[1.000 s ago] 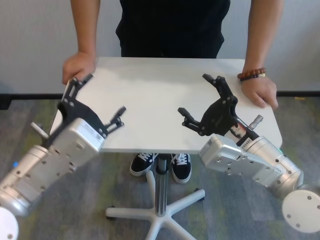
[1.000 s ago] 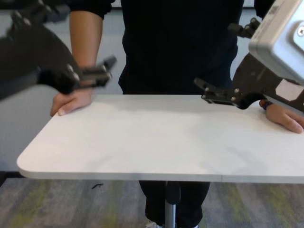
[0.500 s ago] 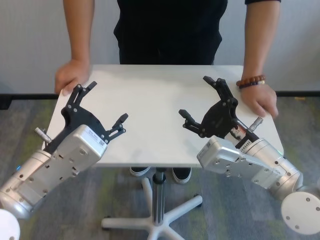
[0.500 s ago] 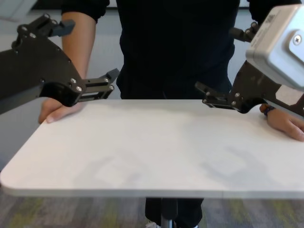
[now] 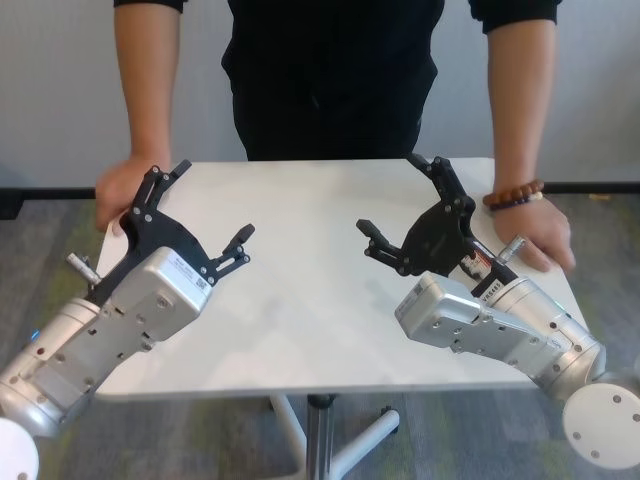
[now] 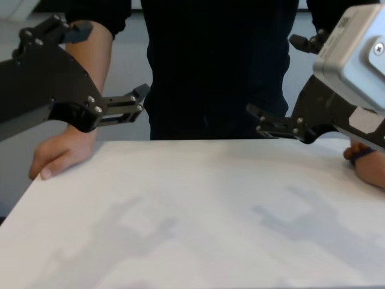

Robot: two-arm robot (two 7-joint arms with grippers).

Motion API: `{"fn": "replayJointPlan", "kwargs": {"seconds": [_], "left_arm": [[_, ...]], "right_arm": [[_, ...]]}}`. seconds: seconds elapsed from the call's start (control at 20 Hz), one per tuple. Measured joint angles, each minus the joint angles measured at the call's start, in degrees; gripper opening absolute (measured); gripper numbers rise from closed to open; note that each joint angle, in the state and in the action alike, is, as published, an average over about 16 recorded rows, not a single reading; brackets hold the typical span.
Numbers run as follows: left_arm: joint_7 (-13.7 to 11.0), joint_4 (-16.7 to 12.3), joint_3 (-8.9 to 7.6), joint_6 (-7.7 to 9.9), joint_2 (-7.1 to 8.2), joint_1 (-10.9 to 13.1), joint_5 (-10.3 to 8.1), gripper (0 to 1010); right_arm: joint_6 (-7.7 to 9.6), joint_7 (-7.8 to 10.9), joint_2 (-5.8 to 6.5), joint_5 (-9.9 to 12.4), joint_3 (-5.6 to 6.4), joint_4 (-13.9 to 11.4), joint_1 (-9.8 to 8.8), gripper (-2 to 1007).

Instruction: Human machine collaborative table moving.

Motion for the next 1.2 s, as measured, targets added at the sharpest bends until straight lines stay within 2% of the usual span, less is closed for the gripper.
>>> {"fn": "replayJointPlan", "kwargs": {"seconds": [1.2], "left_arm": [[0.12,-0.17,-0.13,0.11,-0.08,0.08,-0.08,1001]], "right_arm": [[-0.23,0.16,0.07,0.35,0.06,0.06,0.00,1000]]}}
